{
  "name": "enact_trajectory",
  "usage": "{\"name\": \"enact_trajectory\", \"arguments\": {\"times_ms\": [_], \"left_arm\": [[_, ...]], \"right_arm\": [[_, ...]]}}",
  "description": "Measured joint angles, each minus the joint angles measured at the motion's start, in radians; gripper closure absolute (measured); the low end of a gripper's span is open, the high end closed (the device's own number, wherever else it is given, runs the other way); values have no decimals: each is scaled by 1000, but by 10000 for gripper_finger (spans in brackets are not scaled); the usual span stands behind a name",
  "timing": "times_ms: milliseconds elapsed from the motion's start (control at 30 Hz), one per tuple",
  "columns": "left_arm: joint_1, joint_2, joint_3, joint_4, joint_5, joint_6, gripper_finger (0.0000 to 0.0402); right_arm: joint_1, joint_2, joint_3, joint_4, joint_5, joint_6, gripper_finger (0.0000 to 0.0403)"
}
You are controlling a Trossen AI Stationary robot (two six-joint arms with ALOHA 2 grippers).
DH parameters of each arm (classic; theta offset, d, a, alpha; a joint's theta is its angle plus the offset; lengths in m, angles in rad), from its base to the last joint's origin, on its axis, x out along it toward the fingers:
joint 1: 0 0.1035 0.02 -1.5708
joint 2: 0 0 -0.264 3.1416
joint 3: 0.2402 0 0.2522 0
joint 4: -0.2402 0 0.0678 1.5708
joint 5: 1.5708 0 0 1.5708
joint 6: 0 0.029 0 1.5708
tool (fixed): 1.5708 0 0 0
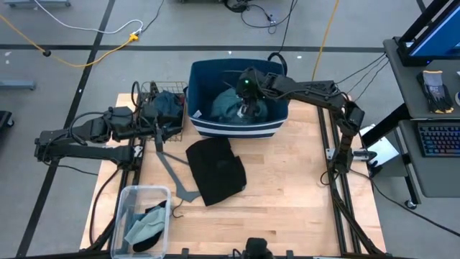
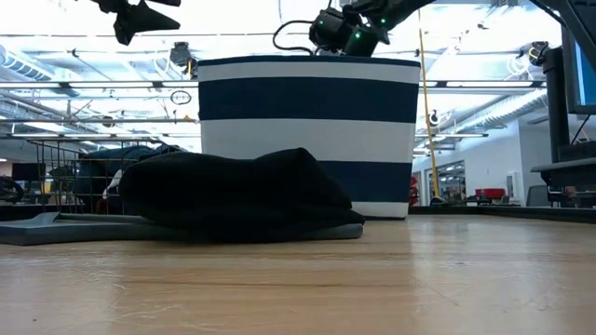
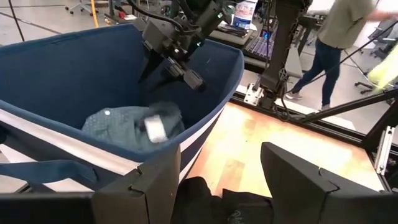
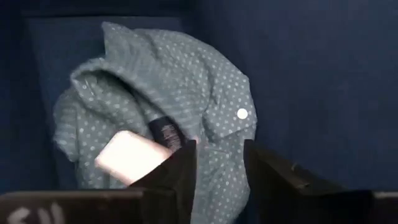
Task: Pick & Place Cloths
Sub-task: Put the blue shirt into the blue laundry organizer, then put the black shirt into the blue laundry organizer
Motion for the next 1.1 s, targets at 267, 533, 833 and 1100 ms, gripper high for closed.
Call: {"name": "enact_trajectory", "arguments": {"times_ms": [267, 533, 833, 1100], "left_arm": [[0, 0, 0, 7, 2, -6, 174], [-51, 98, 0, 135, -1, -26, 174], [-216, 267, 42, 155, -116, -32, 174], [-364, 436, 218, 42, -243, 13, 174]], "right_arm": [[11, -21, -1, 17, 55, -8, 228], [88, -191, 0, 88, 82, -32, 232], [146, -430, 0, 1, 79, 109, 282], [214, -606, 0, -59, 79, 177, 384]]}}
